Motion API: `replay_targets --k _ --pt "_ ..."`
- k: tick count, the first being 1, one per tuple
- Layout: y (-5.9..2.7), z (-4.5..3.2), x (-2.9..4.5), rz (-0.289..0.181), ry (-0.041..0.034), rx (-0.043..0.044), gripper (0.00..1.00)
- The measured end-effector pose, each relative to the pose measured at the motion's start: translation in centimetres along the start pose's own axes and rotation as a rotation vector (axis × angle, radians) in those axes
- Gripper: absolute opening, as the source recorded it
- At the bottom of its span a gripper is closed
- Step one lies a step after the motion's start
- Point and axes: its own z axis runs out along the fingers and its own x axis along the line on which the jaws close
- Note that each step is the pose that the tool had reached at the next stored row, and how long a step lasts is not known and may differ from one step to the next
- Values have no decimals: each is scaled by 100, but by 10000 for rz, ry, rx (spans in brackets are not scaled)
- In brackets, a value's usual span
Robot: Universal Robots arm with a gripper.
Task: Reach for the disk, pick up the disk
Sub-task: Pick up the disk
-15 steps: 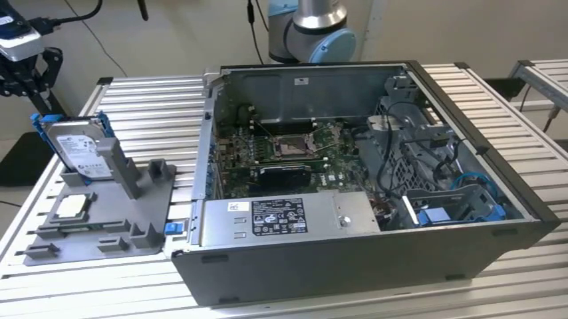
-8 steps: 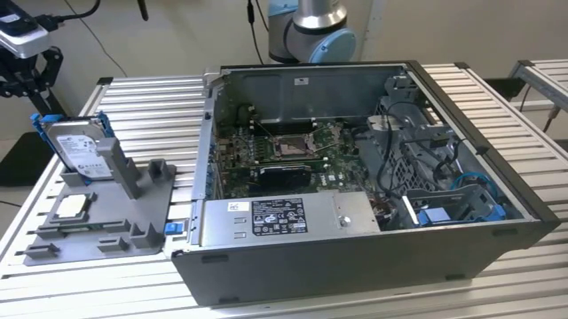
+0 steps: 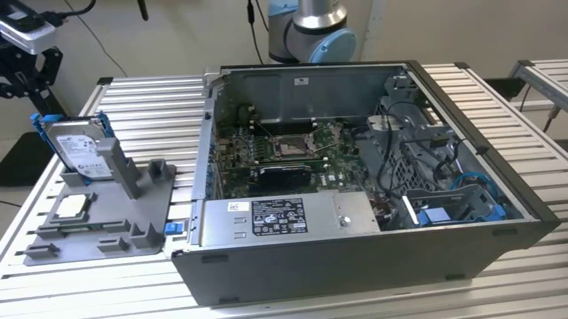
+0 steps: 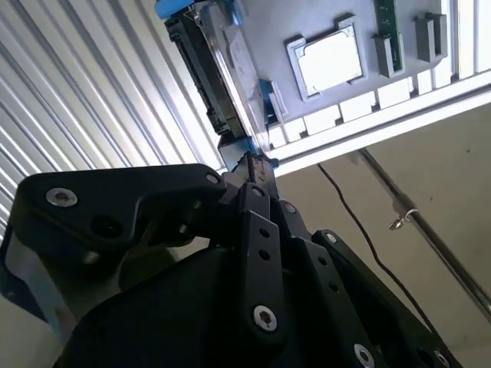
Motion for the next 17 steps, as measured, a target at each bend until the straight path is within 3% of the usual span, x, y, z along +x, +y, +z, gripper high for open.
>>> replay_targets --k 17 --pt "0 0 0 -3100 119 1 0"
